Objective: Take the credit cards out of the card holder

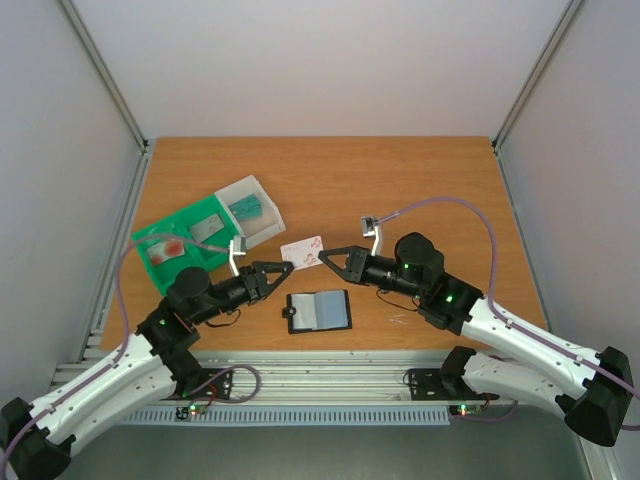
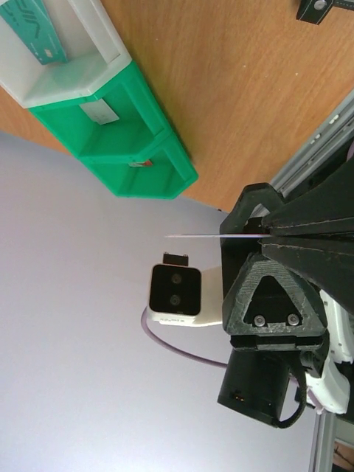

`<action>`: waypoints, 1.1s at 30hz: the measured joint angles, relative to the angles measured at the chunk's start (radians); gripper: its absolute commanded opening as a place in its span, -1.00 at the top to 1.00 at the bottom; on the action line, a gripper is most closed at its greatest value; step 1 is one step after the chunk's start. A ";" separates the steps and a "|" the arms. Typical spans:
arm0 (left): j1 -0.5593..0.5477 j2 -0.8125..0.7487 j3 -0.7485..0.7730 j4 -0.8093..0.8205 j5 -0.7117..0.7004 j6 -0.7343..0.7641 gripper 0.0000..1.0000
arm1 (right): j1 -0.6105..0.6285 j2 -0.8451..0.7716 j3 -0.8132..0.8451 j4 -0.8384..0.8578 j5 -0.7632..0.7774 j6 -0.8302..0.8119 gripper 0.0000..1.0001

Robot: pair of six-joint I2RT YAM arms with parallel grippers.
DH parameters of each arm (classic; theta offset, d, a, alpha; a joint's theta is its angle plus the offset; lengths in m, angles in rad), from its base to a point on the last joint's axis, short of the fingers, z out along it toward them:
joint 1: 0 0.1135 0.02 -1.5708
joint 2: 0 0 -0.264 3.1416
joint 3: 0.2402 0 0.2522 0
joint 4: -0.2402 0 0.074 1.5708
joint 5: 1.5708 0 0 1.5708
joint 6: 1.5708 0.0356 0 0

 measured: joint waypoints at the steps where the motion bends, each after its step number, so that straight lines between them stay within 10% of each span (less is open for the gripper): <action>1: 0.000 -0.001 -0.005 0.019 0.000 -0.005 0.16 | 0.000 0.000 -0.001 0.002 0.000 0.002 0.98; 15: 0.000 -0.068 -0.021 0.058 -0.050 -0.023 0.95 | 0.000 0.006 -0.043 0.071 0.001 0.050 0.97; 23: 0.000 -0.075 -0.023 0.055 -0.064 -0.021 0.99 | -0.001 0.022 -0.049 0.090 0.001 0.073 0.77; 27: 0.000 -0.092 -0.023 0.054 -0.068 -0.017 0.99 | -0.001 0.021 -0.062 0.090 0.000 0.082 0.40; 33: 0.000 -0.121 -0.023 0.032 -0.087 0.008 0.99 | -0.001 -0.006 -0.069 0.060 0.012 0.068 -0.81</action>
